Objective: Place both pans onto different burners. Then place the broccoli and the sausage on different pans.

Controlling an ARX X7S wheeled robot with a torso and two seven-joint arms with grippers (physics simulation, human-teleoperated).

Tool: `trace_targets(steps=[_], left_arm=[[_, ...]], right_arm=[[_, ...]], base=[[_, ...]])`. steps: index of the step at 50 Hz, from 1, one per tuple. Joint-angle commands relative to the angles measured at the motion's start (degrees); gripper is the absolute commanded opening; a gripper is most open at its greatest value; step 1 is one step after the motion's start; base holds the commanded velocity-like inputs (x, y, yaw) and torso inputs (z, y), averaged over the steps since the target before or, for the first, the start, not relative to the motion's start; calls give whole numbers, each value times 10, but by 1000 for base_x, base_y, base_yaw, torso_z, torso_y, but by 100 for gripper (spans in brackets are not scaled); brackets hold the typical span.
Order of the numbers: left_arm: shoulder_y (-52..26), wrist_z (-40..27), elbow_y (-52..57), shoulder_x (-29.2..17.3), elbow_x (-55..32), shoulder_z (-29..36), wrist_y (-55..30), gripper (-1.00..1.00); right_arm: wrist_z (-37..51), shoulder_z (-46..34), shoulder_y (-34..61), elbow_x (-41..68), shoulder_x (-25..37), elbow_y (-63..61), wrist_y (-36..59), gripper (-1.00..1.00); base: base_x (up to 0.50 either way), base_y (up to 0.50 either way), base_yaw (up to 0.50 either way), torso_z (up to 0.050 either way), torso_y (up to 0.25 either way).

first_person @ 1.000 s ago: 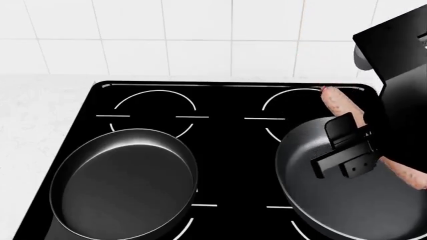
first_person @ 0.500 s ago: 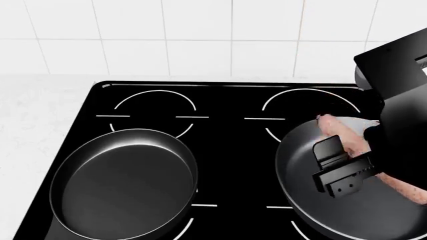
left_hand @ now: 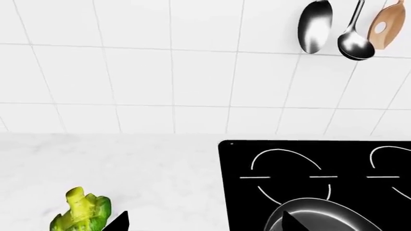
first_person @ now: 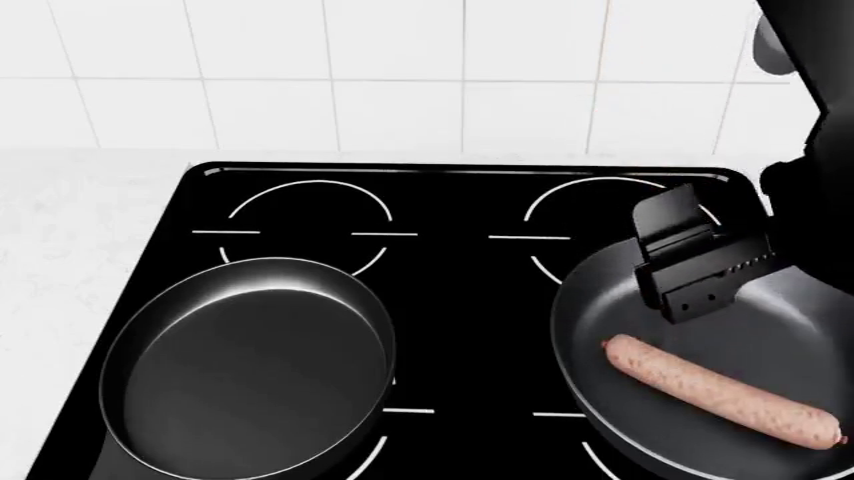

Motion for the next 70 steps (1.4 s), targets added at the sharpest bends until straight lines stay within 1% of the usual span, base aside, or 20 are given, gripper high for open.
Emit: trace_targets(steps=[1, 5, 10, 14, 22, 23, 24, 27, 32, 34, 35, 36, 37, 40, 46, 51, 55, 56, 58, 70], left_arm=[[-9, 10, -9, 14, 21, -13, -12, 100], [3, 16, -10, 12, 46, -13, -5, 100], [-9, 22, -28, 16, 101, -7, -21, 100], [-12, 23, -41, 19, 118, -3, -26, 100], [-83, 15, -83, 31, 158, 1, -77, 100], [-86, 11, -86, 32, 162, 3, -80, 100], [-94, 2, -84, 31, 194, 14, -97, 100], [-95, 18, -112, 37, 201, 16, -97, 100], [-112, 28, -170, 70, 222, 31, -111, 100], [-128, 33, -194, 90, 240, 43, -124, 100], [-136, 40, -196, 95, 262, 52, -132, 100], [-138, 37, -227, 107, 254, 53, -133, 100], [-141, 50, -244, 116, 276, 63, -134, 100], [-136, 63, -281, 130, 283, 71, -130, 100], [-138, 117, -341, 163, 344, 100, -116, 100], [-130, 136, -363, 175, 369, 112, -101, 100], [-132, 160, -397, 194, 398, 127, -87, 100], [-131, 171, -400, 199, 419, 137, -76, 100], [-126, 184, -421, 210, 426, 141, -65, 100], [-94, 216, -481, 244, 471, 163, -12, 100]], right_arm=[[57, 52, 2, 64, 21, -73, -41, 100], [78, 66, 1, 81, 24, -102, -66, 100], [114, 79, 17, 117, 46, -128, -73, 100], [133, 84, 33, 137, 56, -135, -70, 100], [147, 94, 60, 156, 64, -133, -68, 100], [146, 95, 59, 155, 64, -134, -70, 100], [147, 94, 58, 154, 63, -134, -70, 100], [142, 97, 52, 149, 67, -135, -76, 100], [130, 97, 38, 133, 68, -136, -83, 100], [124, 98, 31, 127, 69, -137, -88, 100], [123, 98, 29, 126, 69, -138, -89, 100], [120, 98, 24, 121, 69, -137, -92, 100], [117, 98, 22, 117, 67, -136, -94, 100], [112, 97, 17, 111, 64, -135, -97, 100], [107, 95, 17, 102, 59, -128, -94, 100], [102, 91, 14, 96, 51, -123, -94, 100], [100, 90, 18, 93, 44, -118, -91, 100], [100, 90, 19, 93, 44, -117, -91, 100], [101, 91, 17, 96, 47, -121, -93, 100], [100, 90, 8, 92, 52, -123, -97, 100]], base=[[0, 0, 0, 0, 0], [0, 0, 0, 0, 0], [0, 0, 0, 0, 0], [0, 0, 0, 0, 0], [0, 0, 0, 0, 0], [0, 0, 0, 0, 0], [0, 0, 0, 0, 0], [0, 0, 0, 0, 0], [0, 0, 0, 0, 0], [0, 0, 0, 0, 0], [0, 0, 0, 0, 0], [0, 0, 0, 0, 0], [0, 0, 0, 0, 0], [0, 0, 0, 0, 0], [0, 0, 0, 0, 0], [0, 0, 0, 0, 0], [0, 0, 0, 0, 0], [0, 0, 0, 0, 0], [0, 0, 0, 0, 0], [0, 0, 0, 0, 0]])
